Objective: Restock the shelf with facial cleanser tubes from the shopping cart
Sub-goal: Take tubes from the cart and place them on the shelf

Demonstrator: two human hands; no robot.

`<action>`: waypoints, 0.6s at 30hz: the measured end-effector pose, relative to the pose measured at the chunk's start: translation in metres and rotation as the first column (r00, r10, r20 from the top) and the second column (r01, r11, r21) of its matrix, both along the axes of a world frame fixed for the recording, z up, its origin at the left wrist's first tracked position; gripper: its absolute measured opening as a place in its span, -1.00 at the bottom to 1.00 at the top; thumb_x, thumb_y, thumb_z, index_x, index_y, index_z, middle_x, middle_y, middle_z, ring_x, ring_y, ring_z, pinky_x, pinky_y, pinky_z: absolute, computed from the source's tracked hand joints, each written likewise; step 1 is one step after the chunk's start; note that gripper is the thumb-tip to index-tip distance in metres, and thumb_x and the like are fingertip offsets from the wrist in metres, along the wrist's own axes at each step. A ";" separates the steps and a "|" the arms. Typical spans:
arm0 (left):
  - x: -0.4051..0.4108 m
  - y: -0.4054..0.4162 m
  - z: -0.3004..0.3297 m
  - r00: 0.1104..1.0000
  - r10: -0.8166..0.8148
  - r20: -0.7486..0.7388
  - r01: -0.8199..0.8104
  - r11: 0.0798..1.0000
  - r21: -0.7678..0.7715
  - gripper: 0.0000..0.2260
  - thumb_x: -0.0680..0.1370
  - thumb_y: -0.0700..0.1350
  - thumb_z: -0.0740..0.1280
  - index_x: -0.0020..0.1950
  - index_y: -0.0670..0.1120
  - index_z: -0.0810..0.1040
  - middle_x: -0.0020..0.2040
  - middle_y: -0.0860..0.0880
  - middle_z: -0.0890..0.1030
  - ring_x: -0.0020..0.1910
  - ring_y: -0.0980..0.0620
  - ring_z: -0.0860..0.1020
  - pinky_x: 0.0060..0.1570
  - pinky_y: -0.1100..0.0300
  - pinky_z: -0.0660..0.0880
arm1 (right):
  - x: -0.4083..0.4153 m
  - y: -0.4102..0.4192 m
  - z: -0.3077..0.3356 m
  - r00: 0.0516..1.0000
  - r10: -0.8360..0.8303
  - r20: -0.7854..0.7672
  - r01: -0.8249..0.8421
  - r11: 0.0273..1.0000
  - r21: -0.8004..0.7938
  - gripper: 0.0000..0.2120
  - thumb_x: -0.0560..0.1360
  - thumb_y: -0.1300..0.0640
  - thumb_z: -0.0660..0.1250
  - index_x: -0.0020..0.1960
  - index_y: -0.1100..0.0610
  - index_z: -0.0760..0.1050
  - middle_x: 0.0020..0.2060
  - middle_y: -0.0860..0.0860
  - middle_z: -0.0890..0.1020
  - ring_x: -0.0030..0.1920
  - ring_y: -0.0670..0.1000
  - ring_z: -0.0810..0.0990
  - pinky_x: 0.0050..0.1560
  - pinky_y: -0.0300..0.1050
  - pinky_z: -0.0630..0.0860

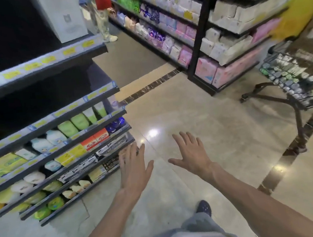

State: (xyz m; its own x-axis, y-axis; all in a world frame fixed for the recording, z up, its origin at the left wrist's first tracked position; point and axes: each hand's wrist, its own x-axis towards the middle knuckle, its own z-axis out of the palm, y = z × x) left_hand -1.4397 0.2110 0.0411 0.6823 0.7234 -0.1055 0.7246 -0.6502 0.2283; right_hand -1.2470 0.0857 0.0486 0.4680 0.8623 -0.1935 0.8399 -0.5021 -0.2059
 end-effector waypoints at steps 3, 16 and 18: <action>0.071 -0.018 -0.005 0.997 -0.082 -0.003 0.082 0.997 0.004 -0.39 0.66 0.23 0.15 0.66 0.02 0.14 0.67 -0.08 0.11 0.65 -0.10 0.05 0.59 -0.20 0.02 | 0.059 -0.038 -0.003 0.995 -0.097 -0.011 0.097 0.995 0.004 -0.10 0.51 -0.43 0.24 0.65 -0.01 0.00 0.63 0.11 0.12 0.62 0.21 0.04 0.56 0.28 0.09; 0.392 -0.124 -0.006 0.875 -0.483 -0.018 0.483 0.875 -0.020 -0.37 0.62 0.27 -0.03 0.58 -0.02 0.33 0.60 -0.12 0.30 0.59 -0.16 0.25 0.53 -0.26 0.19 | 0.312 -0.180 -0.001 0.904 -0.427 0.001 0.427 0.904 -0.014 -0.09 0.52 -0.43 0.21 0.66 0.00 -0.03 0.63 0.10 0.09 0.63 0.20 0.03 0.56 0.29 0.05; 0.436 -0.133 -0.006 0.848 -0.530 -0.009 0.530 0.848 -0.026 -0.36 0.61 0.27 -0.04 0.57 -0.02 0.35 0.59 -0.12 0.32 0.58 -0.17 0.27 0.52 -0.26 0.21 | 0.344 -0.192 -0.003 0.878 -0.479 0.006 0.479 0.877 -0.017 -0.09 0.52 -0.43 0.21 0.66 0.00 -0.03 0.64 0.10 0.09 0.63 0.20 0.02 0.56 0.29 0.06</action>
